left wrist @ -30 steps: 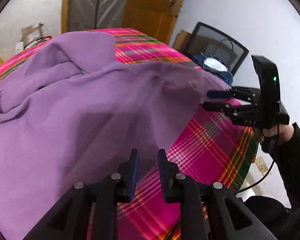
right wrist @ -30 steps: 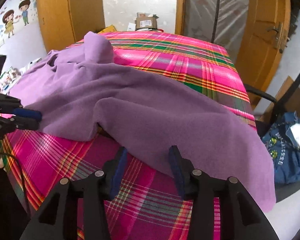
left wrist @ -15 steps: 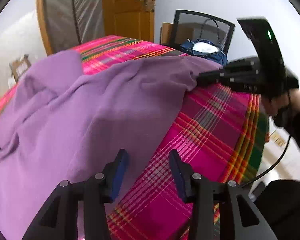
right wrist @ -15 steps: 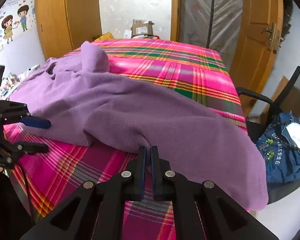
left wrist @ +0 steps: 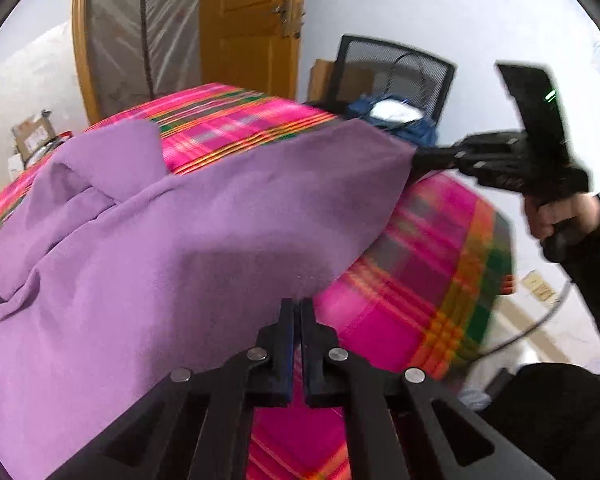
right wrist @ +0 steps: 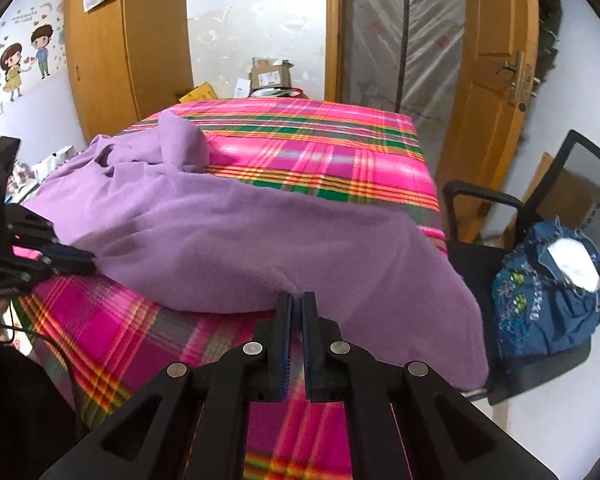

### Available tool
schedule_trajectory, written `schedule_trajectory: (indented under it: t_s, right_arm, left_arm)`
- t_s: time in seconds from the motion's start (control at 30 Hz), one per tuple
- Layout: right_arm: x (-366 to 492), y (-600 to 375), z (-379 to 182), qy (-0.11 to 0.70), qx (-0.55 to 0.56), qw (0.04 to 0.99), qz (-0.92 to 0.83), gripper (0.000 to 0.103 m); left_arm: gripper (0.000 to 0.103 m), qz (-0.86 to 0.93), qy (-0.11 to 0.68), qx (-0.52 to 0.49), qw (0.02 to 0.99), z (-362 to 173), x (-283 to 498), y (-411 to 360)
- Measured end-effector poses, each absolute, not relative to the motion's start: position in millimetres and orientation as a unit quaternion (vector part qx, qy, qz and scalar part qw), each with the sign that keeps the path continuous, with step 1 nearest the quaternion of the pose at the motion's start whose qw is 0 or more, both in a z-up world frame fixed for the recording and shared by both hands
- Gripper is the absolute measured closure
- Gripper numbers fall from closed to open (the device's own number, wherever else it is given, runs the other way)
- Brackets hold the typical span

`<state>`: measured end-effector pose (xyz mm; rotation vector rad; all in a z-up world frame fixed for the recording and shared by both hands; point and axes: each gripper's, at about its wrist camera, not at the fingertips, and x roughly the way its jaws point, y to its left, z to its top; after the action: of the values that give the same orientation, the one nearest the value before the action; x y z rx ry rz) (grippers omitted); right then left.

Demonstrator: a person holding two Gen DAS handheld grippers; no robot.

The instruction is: Fold clothes

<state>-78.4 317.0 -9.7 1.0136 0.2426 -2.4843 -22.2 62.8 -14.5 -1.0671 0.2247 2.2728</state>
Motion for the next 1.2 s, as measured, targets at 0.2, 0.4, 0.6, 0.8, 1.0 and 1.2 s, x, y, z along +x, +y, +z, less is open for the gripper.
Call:
schedule_trajectory:
  t_s: [0.2, 0.4, 0.6, 0.8, 1.0, 1.2]
  right_arm:
    - [-71.6, 328.8, -26.0, 0.079, 0.418, 0.231, -0.875, 0.095]
    - [-76.2, 381.8, -17.1, -0.051, 0.396, 0.161, -0.902, 0.073]
    - [-86.3, 459.1, -40.1, -0.261, 0.396, 0.06, -0.878, 0.066]
    - [-95.3, 473.8, -72.9, -0.375, 0.41, 0.081, -0.827, 0.065]
    - [-107.6, 466.9, -70.7, -0.383, 0.393, 0.082, -0.832, 0.082]
    - [-104.9, 476.1, -42.2, -0.354, 0.357, 0.072, -0.861, 0.098]
  left_arm:
    - [0.101, 0.838, 0.065, -0.427, 0.333, -24.7, -20.7, 58.0]
    - [0.099, 0.831, 0.015, -0.44, 0.34, -27.7, -30.4, 47.1]
    - [0.099, 0.853, -0.03, -0.415, 0.314, -13.2, -35.7, 22.6]
    - [0.099, 0.856, -0.06, -0.434, 0.276, -23.4, -46.3, 5.2]
    - [0.099, 0.852, -0.065, -0.448, 0.262, -36.4, -50.6, 3.4]
    - [0.099, 0.85, -0.066, -0.457, 0.254, -44.4, -54.1, 2.3]
